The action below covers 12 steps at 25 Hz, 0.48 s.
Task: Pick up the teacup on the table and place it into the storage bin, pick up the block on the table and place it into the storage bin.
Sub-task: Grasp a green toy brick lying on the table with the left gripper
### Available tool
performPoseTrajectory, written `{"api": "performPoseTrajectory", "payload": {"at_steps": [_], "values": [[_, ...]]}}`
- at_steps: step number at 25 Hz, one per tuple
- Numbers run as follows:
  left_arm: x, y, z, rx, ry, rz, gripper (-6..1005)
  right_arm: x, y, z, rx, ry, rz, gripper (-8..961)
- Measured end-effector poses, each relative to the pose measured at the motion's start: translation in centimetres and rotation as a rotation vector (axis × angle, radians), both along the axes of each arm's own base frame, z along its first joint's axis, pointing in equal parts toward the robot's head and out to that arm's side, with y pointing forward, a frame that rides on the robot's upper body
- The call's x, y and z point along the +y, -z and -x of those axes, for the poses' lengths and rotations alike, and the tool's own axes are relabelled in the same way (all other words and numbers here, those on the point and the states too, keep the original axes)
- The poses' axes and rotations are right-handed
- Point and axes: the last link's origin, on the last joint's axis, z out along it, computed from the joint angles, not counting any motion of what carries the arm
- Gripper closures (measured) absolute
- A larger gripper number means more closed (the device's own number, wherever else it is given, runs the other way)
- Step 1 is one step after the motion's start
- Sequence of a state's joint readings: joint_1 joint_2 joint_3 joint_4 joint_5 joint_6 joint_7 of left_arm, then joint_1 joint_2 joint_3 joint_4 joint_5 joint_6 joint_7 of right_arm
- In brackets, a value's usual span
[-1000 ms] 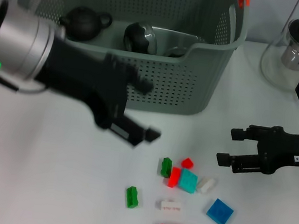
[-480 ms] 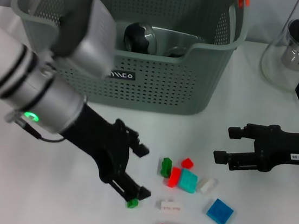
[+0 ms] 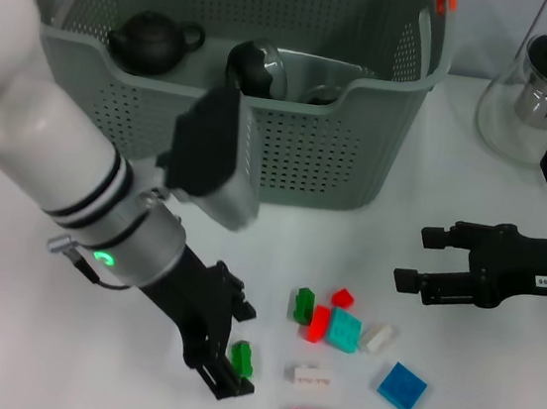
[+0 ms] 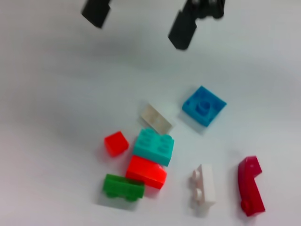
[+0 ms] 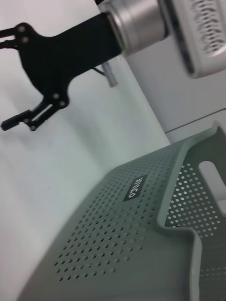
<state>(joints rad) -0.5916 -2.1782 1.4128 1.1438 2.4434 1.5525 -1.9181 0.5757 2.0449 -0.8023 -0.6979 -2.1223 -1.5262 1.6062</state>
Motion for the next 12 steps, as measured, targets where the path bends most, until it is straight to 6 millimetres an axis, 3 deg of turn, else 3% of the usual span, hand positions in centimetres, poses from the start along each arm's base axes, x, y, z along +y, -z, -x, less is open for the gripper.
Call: {"api": "performPoseTrajectory", "payload": {"at_steps": [12], "values": [[0.0, 1.8, 0.0, 0.057, 0.024, -0.017, 103, 0.1, -0.1, 0.0, 0.0, 0.0, -0.001, 7]]}}
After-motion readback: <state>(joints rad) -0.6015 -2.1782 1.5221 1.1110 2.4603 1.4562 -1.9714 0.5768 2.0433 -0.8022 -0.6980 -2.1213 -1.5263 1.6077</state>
